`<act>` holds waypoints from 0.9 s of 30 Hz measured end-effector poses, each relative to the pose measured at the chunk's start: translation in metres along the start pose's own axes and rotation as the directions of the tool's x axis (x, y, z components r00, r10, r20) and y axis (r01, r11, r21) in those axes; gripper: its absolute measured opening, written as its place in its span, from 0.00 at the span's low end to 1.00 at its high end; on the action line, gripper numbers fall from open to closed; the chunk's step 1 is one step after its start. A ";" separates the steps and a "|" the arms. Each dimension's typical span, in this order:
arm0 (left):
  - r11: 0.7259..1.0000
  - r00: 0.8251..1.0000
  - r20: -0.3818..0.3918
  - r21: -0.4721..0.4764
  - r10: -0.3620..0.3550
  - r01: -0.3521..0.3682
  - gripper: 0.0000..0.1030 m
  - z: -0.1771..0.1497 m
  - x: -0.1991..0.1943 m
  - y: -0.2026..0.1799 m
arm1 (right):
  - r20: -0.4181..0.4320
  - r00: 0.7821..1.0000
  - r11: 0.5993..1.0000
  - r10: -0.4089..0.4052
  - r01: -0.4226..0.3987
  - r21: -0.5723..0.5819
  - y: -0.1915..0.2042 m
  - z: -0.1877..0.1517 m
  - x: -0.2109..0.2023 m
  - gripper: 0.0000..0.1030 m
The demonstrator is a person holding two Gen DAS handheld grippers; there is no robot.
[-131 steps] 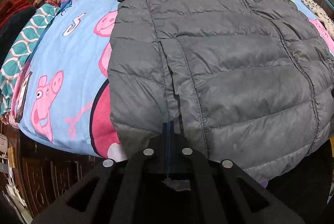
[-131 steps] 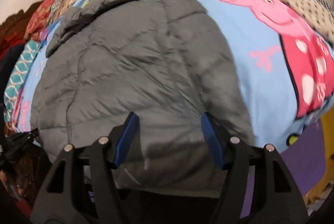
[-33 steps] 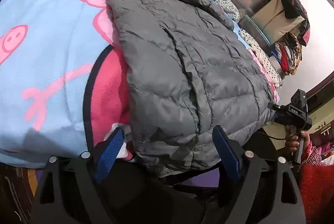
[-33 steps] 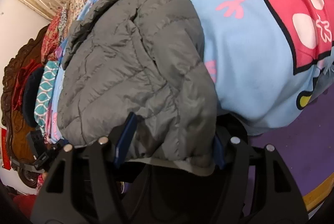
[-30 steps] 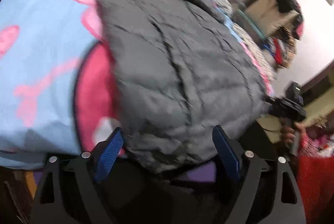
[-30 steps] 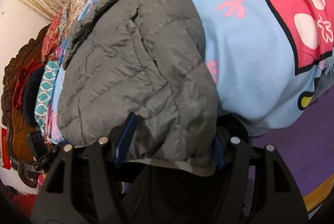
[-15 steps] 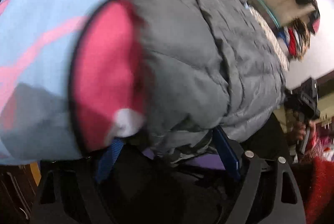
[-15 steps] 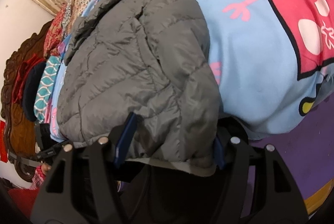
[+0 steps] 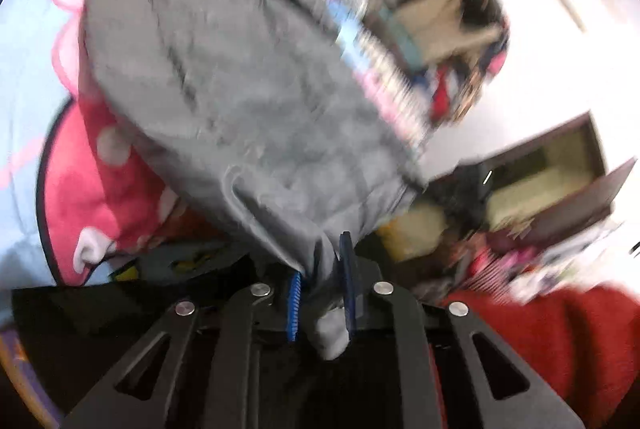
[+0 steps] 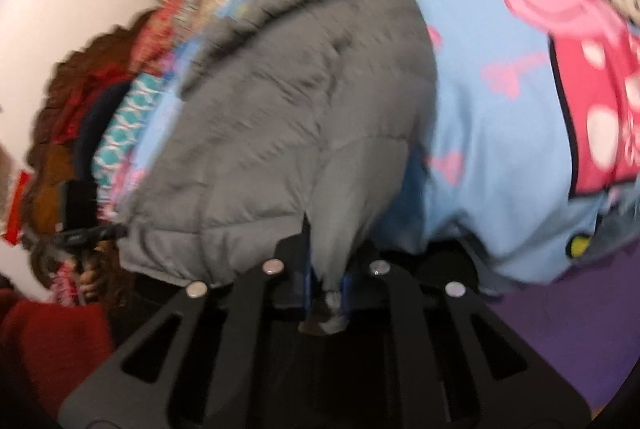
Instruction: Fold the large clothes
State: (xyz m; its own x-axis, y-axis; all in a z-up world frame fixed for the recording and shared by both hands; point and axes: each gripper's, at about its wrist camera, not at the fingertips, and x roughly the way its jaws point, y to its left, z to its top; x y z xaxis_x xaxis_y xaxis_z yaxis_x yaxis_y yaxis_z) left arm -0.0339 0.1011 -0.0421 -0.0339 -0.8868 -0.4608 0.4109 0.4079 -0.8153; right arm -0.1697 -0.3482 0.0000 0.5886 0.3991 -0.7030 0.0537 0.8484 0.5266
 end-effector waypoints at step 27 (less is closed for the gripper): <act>0.820 0.764 0.394 -0.489 0.511 -0.297 0.00 0.108 -0.063 0.043 | 0.282 0.953 0.963 -0.107 0.029 0.267 -0.052 0.145 0.031 0.63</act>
State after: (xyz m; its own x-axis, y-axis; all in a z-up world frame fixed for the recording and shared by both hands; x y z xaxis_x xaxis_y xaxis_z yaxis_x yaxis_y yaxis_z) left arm 0.0844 0.1513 -0.0101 0.5430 -0.5543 -0.6308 -0.0983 0.7041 -0.7033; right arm -0.0371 -0.4305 0.0200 0.7832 0.1919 -0.5914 0.2837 0.7361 0.6146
